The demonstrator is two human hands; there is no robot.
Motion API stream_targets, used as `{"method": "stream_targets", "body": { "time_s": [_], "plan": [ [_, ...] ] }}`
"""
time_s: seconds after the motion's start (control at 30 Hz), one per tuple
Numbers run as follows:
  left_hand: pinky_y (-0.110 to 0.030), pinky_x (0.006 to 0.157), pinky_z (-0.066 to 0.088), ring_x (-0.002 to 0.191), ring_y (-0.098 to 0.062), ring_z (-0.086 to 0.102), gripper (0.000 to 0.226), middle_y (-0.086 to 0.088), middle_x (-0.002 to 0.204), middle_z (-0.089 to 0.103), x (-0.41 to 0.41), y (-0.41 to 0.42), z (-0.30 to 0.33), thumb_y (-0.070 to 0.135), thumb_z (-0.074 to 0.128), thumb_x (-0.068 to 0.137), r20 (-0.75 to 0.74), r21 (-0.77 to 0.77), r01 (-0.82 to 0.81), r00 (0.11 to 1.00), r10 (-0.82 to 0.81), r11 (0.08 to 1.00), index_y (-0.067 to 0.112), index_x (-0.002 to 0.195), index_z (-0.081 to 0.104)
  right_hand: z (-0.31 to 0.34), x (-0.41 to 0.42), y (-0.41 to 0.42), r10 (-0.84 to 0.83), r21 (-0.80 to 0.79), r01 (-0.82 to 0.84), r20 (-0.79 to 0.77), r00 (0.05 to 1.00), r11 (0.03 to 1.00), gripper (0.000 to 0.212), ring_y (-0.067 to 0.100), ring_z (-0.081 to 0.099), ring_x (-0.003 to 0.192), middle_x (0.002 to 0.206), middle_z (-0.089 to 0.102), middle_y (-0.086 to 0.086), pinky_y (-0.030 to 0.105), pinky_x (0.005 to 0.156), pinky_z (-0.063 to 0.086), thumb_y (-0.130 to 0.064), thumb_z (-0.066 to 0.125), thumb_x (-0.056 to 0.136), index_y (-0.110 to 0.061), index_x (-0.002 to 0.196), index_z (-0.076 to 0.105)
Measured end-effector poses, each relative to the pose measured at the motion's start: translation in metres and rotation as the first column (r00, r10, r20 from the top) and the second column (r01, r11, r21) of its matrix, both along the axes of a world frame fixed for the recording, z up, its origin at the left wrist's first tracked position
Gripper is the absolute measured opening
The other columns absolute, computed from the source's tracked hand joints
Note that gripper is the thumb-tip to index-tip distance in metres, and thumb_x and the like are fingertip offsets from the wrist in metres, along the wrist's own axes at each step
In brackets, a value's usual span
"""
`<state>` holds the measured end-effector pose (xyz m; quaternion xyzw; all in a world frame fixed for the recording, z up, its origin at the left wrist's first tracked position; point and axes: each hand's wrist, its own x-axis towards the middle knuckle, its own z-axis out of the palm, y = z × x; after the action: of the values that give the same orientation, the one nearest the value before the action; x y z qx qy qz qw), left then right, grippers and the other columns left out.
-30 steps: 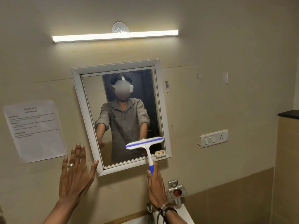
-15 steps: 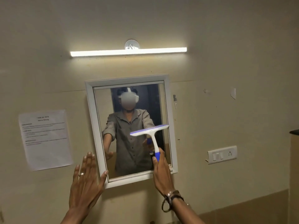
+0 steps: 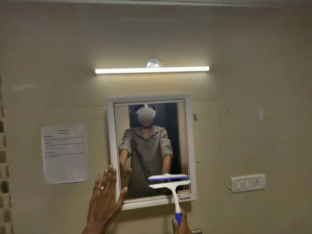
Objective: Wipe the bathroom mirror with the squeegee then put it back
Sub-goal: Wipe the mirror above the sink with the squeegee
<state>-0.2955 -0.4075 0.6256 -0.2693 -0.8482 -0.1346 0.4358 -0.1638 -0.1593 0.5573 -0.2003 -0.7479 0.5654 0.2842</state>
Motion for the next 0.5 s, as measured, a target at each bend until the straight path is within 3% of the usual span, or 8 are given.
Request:
{"method": "stream_targets", "body": {
  "time_s": [0.07, 0.13, 0.17, 0.23, 0.37, 0.5],
  "plan": [
    [-0.041, 0.134, 0.000, 0.160, -0.029, 0.022, 0.089, -0.015, 0.174, 0.028, -0.003, 0.000, 0.005, 0.070, 0.022, 0.103, -0.004, 0.003, 0.003, 1.000, -0.003, 1.000, 0.014, 0.171, 0.012, 0.042, 0.011, -0.014, -0.003, 0.063, 0.011, -0.115, 0.993, 0.998, 0.039, 0.009, 0.053, 0.079, 0.114, 0.061, 0.015, 0.005, 0.072, 0.044, -0.003, 0.058, 0.094, -0.004, 0.131, 0.046],
    [-0.043, 0.134, 0.005, 0.161, -0.031, 0.026, 0.089, -0.016, 0.175, 0.028, -0.004, 0.001, 0.012, 0.069, 0.021, 0.104, -0.014, 0.001, -0.001, 1.000, 0.001, 1.000, 0.010, 0.170, 0.018, 0.102, 0.023, -0.026, -0.018, 0.118, 0.058, -0.317, 0.948, 0.991, 0.028, 0.011, 0.060, 0.080, 0.098, 0.062, 0.003, 0.020, 0.080, 0.055, -0.011, 0.051, 0.098, -0.016, 0.125, 0.046],
    [-0.045, 0.132, 0.010, 0.161, -0.033, 0.027, 0.088, -0.015, 0.176, 0.027, -0.003, 0.002, 0.017, 0.069, 0.021, 0.104, -0.015, 0.003, -0.004, 1.000, 0.004, 1.000, 0.009, 0.169, 0.020, 0.132, 0.020, -0.028, -0.030, 0.144, 0.095, -0.397, 0.917, 0.985, 0.030, 0.010, 0.063, 0.079, 0.096, 0.061, 0.000, 0.025, 0.074, 0.057, -0.020, 0.047, 0.100, -0.020, 0.130, 0.042],
    [-0.048, 0.130, 0.015, 0.162, -0.031, 0.027, 0.086, -0.012, 0.178, 0.022, -0.001, 0.004, 0.033, 0.067, 0.023, 0.105, -0.021, 0.010, 0.000, 1.000, 0.000, 1.000, 0.010, 0.170, 0.020, 0.191, 0.011, -0.020, -0.010, 0.288, 0.162, -0.465, 0.885, 0.944, 0.039, 0.011, 0.063, 0.076, 0.097, 0.059, 0.000, 0.022, 0.060, 0.051, -0.031, 0.041, 0.102, -0.028, 0.138, 0.027],
    [-0.044, 0.134, 0.008, 0.165, -0.027, 0.019, 0.086, -0.010, 0.180, 0.014, 0.000, 0.012, 0.066, 0.066, 0.024, 0.105, -0.077, 0.039, 0.012, 0.997, -0.009, 0.999, 0.011, 0.171, 0.015, 0.253, -0.009, 0.005, -0.052, 0.420, 0.254, -0.436, 0.898, 0.871, 0.035, 0.019, 0.065, 0.073, 0.097, 0.062, 0.012, 0.025, 0.057, 0.052, -0.032, 0.042, 0.102, -0.031, 0.131, 0.022],
    [-0.049, 0.133, 0.013, 0.166, -0.025, 0.013, 0.086, -0.008, 0.181, 0.006, -0.003, 0.016, 0.082, 0.068, 0.019, 0.105, -0.094, 0.043, 0.024, 0.995, -0.020, 0.999, 0.015, 0.172, 0.005, 0.231, -0.005, 0.004, -0.056, 0.454, 0.250, -0.398, 0.916, 0.855, 0.044, 0.009, 0.059, 0.071, 0.100, 0.060, 0.007, 0.016, 0.056, 0.043, -0.024, 0.047, 0.100, -0.023, 0.138, 0.023]
  ]
}}
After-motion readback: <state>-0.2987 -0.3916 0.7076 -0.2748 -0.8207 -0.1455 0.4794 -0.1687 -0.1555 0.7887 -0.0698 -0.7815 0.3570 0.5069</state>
